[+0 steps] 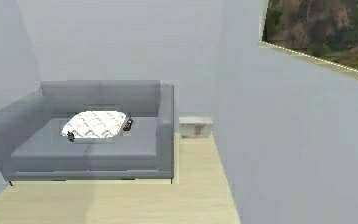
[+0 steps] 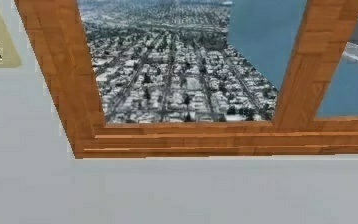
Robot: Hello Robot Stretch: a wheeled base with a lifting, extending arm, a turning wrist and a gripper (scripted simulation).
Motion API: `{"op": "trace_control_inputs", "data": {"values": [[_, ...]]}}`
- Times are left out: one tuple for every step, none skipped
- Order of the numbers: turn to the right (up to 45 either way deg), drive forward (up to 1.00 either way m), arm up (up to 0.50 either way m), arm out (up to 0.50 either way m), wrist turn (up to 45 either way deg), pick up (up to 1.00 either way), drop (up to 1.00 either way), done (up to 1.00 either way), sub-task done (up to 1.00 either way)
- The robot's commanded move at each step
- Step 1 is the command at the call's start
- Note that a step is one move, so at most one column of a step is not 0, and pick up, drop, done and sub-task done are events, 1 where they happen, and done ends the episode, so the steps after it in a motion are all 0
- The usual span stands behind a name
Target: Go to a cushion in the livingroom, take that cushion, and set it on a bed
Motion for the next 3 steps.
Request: {"op": "trace_control_inputs", "data": {"values": [[0.0,0.95,0.00,0.00,0.0,0.00,0.00,0.00,0.00],[-45.0,0.00,0.00,0.00,0.0,0.00,0.00,0.00,0.00],[-45.0,0.00,0.00,0.00,0.0,0.00,0.00,0.00,0.00]]}}
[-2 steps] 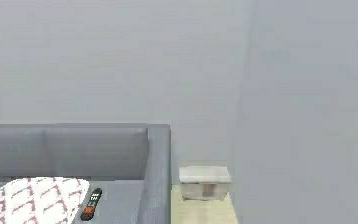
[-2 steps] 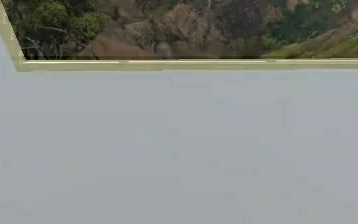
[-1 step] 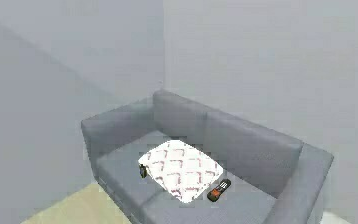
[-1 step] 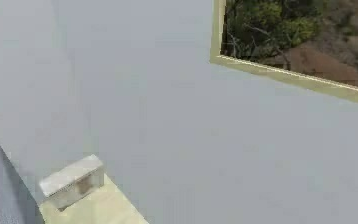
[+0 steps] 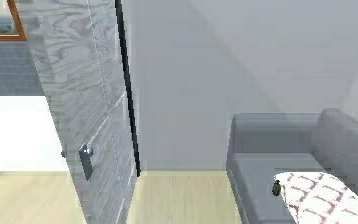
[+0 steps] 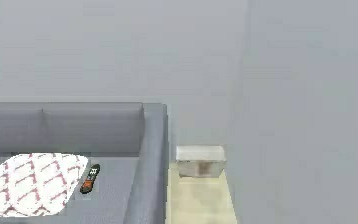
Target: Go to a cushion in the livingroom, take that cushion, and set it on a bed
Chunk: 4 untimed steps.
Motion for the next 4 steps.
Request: {"op": "trace_control_inputs", "data": {"values": [[-39.0,0.00,0.00,0.00,0.0,0.00,0.00,0.00,0.00],[45.0,0.00,0.00,0.00,0.0,0.00,0.00,0.00,0.00],[18.0,0.00,0.00,0.00,0.0,0.00,0.00,0.00,0.00],[0.0,0.30,0.00,0.00,0.0,0.00,0.00,0.00,0.00]]}}
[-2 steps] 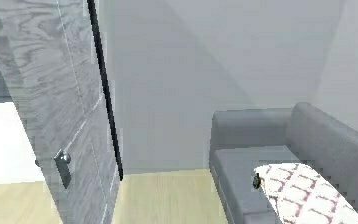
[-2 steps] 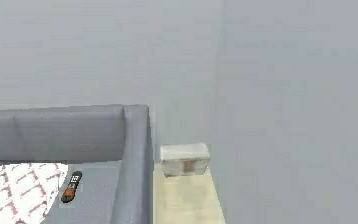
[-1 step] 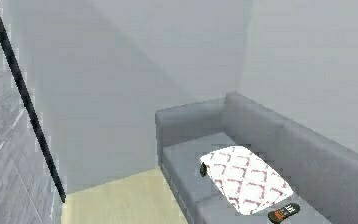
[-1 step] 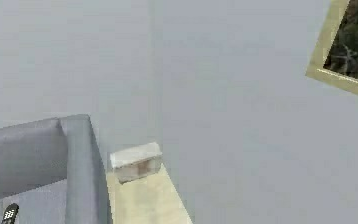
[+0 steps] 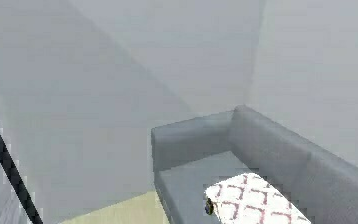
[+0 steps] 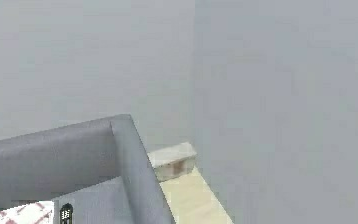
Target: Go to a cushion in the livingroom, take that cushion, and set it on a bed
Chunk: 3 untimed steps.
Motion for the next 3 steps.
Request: {"op": "trace_control_inputs", "data": {"values": [[-45.0,0.00,0.00,0.00,0.0,0.00,0.00,0.00,0.00],[-12.0,0.00,0.00,0.00,0.0,0.00,0.00,0.00,0.00],[0.0,0.00,0.50,0.00,0.0,0.00,0.00,0.00,0.00]]}}
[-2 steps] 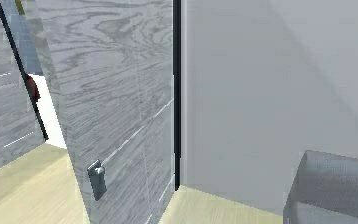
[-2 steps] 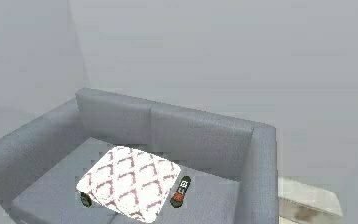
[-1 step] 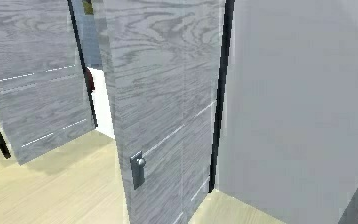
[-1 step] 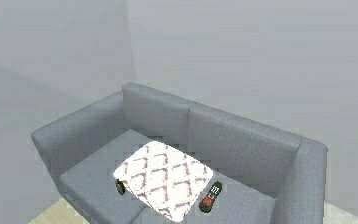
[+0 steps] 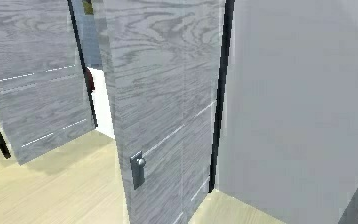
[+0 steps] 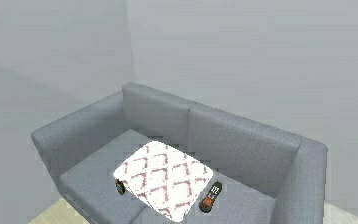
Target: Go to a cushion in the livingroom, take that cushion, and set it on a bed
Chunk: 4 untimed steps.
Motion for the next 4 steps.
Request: {"op": "trace_control_inputs", "data": {"values": [[0.0,0.00,0.06,0.00,0.0,0.00,0.00,0.00,0.00],[0.0,0.00,0.00,0.26,0.0,0.00,0.00,0.00,0.00],[0.0,0.00,0.00,0.00,45.0,0.00,0.00,0.00,0.00],[0.0,0.00,0.00,0.00,45.0,0.00,0.00,0.00,0.00]]}}
